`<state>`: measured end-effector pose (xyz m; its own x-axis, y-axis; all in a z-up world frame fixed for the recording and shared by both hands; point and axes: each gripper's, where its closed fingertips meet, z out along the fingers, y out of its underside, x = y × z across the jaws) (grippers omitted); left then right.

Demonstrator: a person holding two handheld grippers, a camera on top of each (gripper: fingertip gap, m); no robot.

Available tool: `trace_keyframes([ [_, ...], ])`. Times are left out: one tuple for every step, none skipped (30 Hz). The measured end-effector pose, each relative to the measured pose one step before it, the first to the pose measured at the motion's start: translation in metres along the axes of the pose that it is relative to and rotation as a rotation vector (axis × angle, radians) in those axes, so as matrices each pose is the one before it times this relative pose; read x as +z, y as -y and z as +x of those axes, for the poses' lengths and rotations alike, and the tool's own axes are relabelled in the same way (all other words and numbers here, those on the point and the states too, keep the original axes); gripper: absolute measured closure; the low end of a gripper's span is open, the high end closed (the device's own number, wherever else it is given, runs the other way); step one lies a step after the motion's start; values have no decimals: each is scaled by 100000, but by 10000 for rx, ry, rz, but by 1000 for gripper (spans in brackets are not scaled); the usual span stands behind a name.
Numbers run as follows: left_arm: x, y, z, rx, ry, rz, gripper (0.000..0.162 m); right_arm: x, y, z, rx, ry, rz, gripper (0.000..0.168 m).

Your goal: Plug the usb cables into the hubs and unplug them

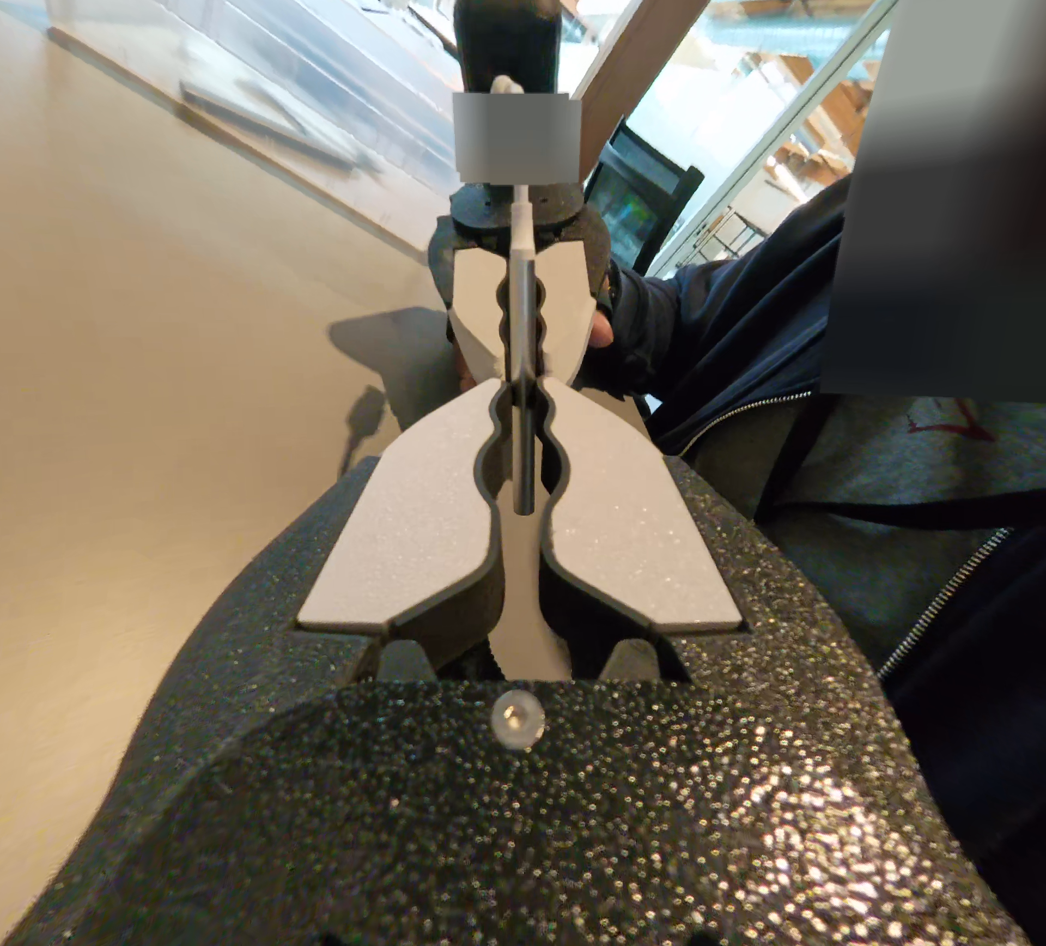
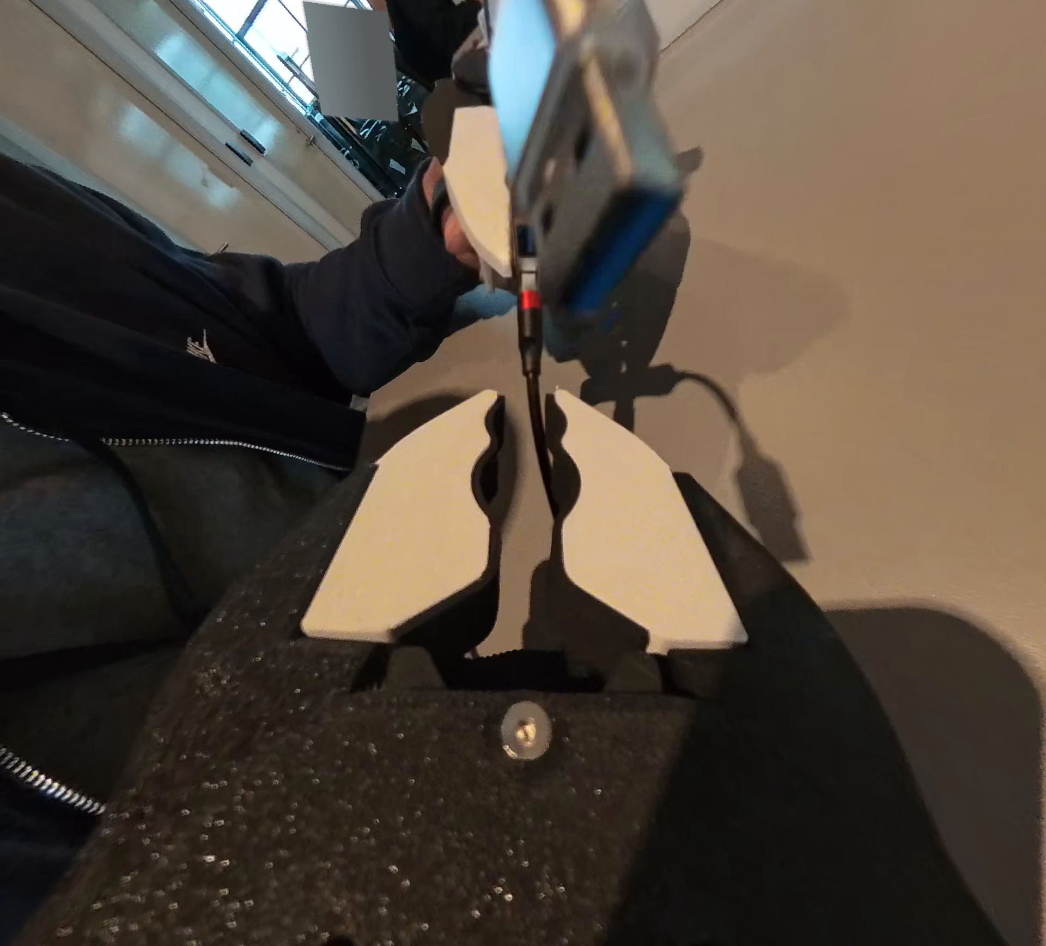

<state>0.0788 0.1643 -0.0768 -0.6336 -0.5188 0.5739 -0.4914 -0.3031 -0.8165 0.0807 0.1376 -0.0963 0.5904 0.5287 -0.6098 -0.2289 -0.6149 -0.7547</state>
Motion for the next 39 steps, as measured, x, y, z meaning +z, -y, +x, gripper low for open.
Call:
trace_keyframes([
  [-49,39,33,-23,-49,28,155,-43,126,-45,-15,4,70,156],
  [66,-53,83,36,-32,-37,155,-41,163,-46,-10,7,109,159],
  [154,-115,124,37,-46,-79,155,-47,133,-22,-8,6,101,162],
  [181,-127,98,13,-37,-81,155,-48,65,-59,-18,35,55,164],
  [45,33,32,-1,-12,22,155,-19,-30,-35,-34,29,-18,164],
  [-20,-79,-15,-8,6,-50,155,-19,-17,-4,-17,4,-15,164],
  [-23,-73,-2,4,6,-62,155,-9,29,-17,-19,1,13,164],
  [-9,-113,7,63,39,-102,155,-1,-23,-9,-43,-10,-19,164],
  [20,-164,22,75,52,-145,155,10,-90,8,-56,-20,-66,164],
  [10,-111,8,83,57,-115,155,28,-109,4,-51,-17,-81,164],
  [23,-51,9,48,28,-61,155,41,-114,-33,-29,13,-78,163],
  [69,-104,-13,8,16,-78,155,73,-48,-126,2,67,-39,159],
  [149,-165,-3,-1,-16,-80,155,107,-85,-127,21,71,-59,156],
  [164,-86,0,-70,-44,-12,155,117,-167,-48,-7,9,-98,156],
  [123,-49,23,-74,-47,-18,155,106,-161,31,-18,-37,-87,160],
  [74,-46,74,12,-40,-41,155,37,-38,74,-2,-56,-10,165],
  [26,48,110,0,-46,25,155,-30,68,28,-4,-23,52,160],
  [-23,-14,11,-53,-12,7,155,-71,87,4,27,10,52,160],
  [-11,-87,-76,-53,33,-52,155,-54,55,69,42,-22,18,162],
  [39,-165,-82,3,67,-121,155,-29,-52,92,11,-51,-41,162],
  [77,-237,15,88,38,-182,155,4,-190,30,-25,-20,-134,162],
  [78,-253,89,128,15,-199,155,65,-290,-34,-36,20,-199,163],
  [74,-187,65,98,22,-158,155,86,-284,-48,-34,12,-199,161],
  [62,-158,81,108,13,-149,155,95,-277,-55,-21,1,-191,162],
  [108,-184,87,148,28,-166,155,95,-288,-60,8,11,-203,160],
  [114,-231,77,162,53,-211,155,93,-299,-45,13,10,-205,163],
  [102,-243,59,133,50,-208,155,78,-260,-36,16,16,-177,161],
  [75,-232,76,140,40,-204,155,65,-203,-28,22,25,-134,162],
  [51,-184,90,115,19,-164,155,57,-142,-42,-9,27,-95,162],
  [51,-195,74,86,18,-166,155,53,-120,-47,-36,10,-90,163],
  [59,-205,77,99,17,-177,155,52,-135,-34,-43,-4,-96,163],
  [68,-200,21,75,37,-159,155,53,-118,-1,-41,-22,-91,163],
  [44,-36,-58,44,62,-37,155,32,-92,55,-16,-34,-57,162],
  [41,16,-67,-38,7,26,155,0,-58,56,24,-11,-23,162],
  [36,7,-86,-49,-4,45,155,-8,-43,64,37,-3,-12,162],
  [29,16,-133,-39,41,54,155,-6,-40,92,24,-39,-15,162],
  [-18,153,-216,-40,99,121,155,-23,-9,133,13,-86,8,162],
  [-35,284,-157,-78,72,182,155,-43,73,103,26,-51,58,161],
  [-41,152,34,-70,-27,101,155,-42,91,-13,37,51,70,161],
])
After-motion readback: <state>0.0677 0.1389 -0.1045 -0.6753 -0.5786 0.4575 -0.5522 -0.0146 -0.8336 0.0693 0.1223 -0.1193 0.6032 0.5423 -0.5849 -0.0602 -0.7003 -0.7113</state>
